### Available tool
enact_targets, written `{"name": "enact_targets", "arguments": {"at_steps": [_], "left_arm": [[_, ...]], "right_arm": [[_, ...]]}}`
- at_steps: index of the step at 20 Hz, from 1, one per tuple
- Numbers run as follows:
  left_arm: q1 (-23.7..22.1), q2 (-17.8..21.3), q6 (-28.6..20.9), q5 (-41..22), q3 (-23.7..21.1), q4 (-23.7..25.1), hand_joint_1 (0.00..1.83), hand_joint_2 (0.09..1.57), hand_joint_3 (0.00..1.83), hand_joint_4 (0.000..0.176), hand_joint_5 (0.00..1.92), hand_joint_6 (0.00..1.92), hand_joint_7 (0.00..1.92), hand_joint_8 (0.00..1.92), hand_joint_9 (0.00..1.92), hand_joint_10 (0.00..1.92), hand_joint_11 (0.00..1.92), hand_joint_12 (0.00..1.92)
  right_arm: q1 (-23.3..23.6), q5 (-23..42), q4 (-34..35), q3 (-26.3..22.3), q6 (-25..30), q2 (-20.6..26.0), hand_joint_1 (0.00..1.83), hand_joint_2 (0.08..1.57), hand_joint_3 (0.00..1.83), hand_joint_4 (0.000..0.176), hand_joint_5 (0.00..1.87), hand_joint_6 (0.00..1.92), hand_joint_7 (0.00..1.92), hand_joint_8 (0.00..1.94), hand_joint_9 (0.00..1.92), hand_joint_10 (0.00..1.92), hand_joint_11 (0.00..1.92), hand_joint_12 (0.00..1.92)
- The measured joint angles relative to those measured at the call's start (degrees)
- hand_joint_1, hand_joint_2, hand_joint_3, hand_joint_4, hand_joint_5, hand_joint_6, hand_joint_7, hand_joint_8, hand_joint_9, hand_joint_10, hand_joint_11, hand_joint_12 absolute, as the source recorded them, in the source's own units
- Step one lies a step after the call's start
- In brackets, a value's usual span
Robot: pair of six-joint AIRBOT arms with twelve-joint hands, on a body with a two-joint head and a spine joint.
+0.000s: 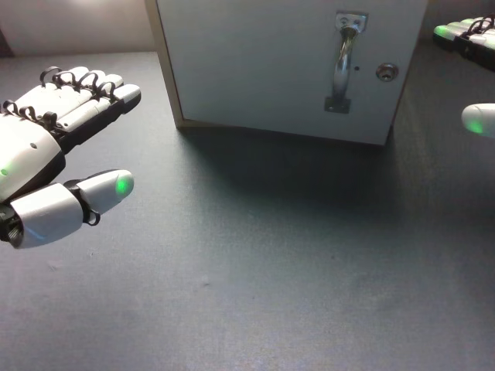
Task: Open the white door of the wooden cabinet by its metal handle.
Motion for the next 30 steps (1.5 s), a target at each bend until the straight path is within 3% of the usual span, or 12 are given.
{"name": "enact_targets", "arguments": {"at_steps": [20,25,30], "left_arm": [[0.0,0.0,-0.2,0.1,0.0,-0.1,0.0,1.44,0.0,0.0,0.0,0.0,0.0,0.0,0.0,0.0,0.0,0.0],[0.8,-0.3,-0.7,-0.1,0.0,0.0,0.0,1.44,0.0,0.0,0.0,0.0,0.0,0.0,0.0,0.0,0.0,0.0],[1.4,-0.3,-1.3,-0.2,0.0,-0.7,0.0,1.43,0.0,0.0,0.0,0.0,0.0,0.0,0.0,0.0,0.0,0.0]], "right_arm": [[2.7,-1.8,-1.0,1.3,0.0,-2.1,0.07,1.37,0.0,0.0,0.0,0.0,0.0,0.0,0.0,0.0,0.0,0.0],[2.7,-1.9,-1.3,1.1,0.0,-2.1,0.24,1.41,0.0,0.0,0.0,0.0,0.0,0.0,0.0,0.0,0.0,0.0],[2.7,-2.0,-1.7,0.5,0.0,-2.1,0.25,1.43,0.0,0.0,0.0,0.0,0.0,0.0,0.0,0.0,0.0,0.0]]}}
